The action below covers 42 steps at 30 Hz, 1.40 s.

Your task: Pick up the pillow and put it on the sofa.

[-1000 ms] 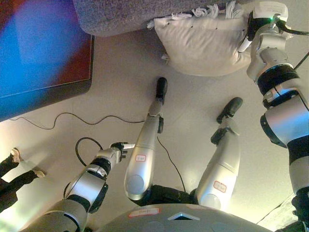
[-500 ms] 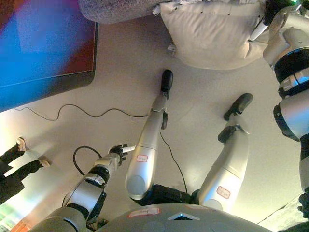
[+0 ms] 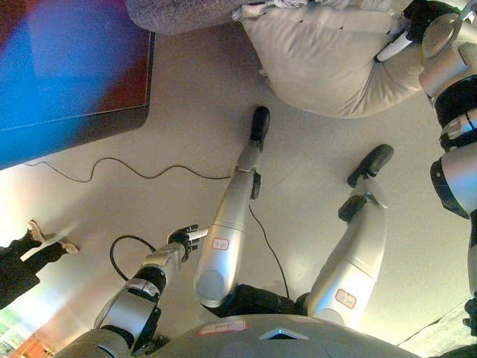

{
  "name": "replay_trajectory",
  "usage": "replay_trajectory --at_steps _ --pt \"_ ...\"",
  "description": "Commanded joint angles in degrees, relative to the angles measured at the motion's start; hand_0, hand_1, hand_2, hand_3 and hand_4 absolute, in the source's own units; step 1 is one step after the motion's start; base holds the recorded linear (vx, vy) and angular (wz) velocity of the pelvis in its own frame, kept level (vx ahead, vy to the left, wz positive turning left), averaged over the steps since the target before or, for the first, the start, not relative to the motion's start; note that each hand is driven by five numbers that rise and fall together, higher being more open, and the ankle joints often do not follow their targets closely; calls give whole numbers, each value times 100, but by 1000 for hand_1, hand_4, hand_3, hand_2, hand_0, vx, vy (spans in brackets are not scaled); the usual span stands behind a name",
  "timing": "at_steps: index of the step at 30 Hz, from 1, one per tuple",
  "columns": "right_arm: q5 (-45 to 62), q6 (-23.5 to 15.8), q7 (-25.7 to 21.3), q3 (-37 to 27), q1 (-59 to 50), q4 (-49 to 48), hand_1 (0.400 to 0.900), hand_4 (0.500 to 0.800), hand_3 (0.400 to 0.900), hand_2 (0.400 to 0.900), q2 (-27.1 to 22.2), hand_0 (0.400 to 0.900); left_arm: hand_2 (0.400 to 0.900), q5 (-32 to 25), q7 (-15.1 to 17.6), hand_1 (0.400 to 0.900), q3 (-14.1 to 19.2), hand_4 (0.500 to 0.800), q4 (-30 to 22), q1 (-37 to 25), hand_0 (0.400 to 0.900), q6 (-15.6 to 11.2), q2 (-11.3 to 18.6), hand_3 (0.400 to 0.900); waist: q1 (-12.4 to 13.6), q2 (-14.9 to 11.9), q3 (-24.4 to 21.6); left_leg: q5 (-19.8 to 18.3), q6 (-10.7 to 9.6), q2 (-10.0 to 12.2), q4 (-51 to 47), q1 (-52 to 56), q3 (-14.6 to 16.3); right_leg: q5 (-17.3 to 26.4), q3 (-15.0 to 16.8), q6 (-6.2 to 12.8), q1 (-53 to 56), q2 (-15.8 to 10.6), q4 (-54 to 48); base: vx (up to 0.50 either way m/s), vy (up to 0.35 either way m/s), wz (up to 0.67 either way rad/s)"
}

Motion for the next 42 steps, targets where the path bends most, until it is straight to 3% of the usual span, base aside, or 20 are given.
replay_trajectory --at_steps 1,6,11,15,25,32,38,42 --pt "53 -295 96 181 -413 -621 400 500 400 400 -477 400 900 175 6 900 -221 800 46 828 900 13 405 900 60 804 36 138 93 95 -658 427 35 -387 -92 -68 258 84 137 -37 -44 -8" --pt "-148 -460 521 169 -169 -778 400 500 400 400 -488 400 900 351 -129 900 -137 800 1 887 900 12 500 900 39 671 36 80 98 87 -788 1045 111 -347 -317 -72 932 70 -151 -20 -39 -5" --pt "-191 -674 1089 107 195 -1052 400 500 400 400 -509 400 900 568 -530 900 -99 800 -58 864 900 227 650 900 10 416 36 -19 107 106 -930 1893 208 -292 -556 -34 1875 29 -488 13 -82 3" --pt "-220 -911 1399 64 490 -1289 400 500 400 400 -503 400 900 678 -561 900 -83 800 2 875 900 273 779 900 26 169 -74 -113 98 149 -987 2399 247 -259 -741 2 2503 28 -743 59 -81 1" --pt "232 -1414 2377 -166 1644 -3006 400 500 400 400 -756 400 900 1024 -576 900 218 800 212 1043 900 768 1132 900 25 -770 -1075 -247 -38 439 -1619 4072 304 -137 -1335 95 4801 416 -2022 153 -106 9" --pt "599 -1775 3135 -478 2079 -3896 400 500 400 400 -734 400 900 1454 -556 900 608 800 721 1349 900 1027 1049 900 82 -1218 -2041 -327 -60 518 -2016 5100 226 -33 -1506 167 5920 566 -2551 261 14 14" --pt "1281 -1606 3472 -477 1750 -4246 400 500 400 400 -401 400 900 1775 -628 900 891 800 1137 1337 900 1128 1037 900 198 -1399 -2569 -333 -31 427 -2302 5473 71 88 -1685 264 6370 556 -2854 157 66 22" --pt "1827 -1090 3086 -581 1417 -4003 400 500 400 400 -10 400 900 1853 -634 900 937 800 1340 1223 900 1222 1016 900 304 -1411 -2764 -382 -1 370 -2323 5613 -45 167 -1804 310 6497 466 -2839 143 75 25"
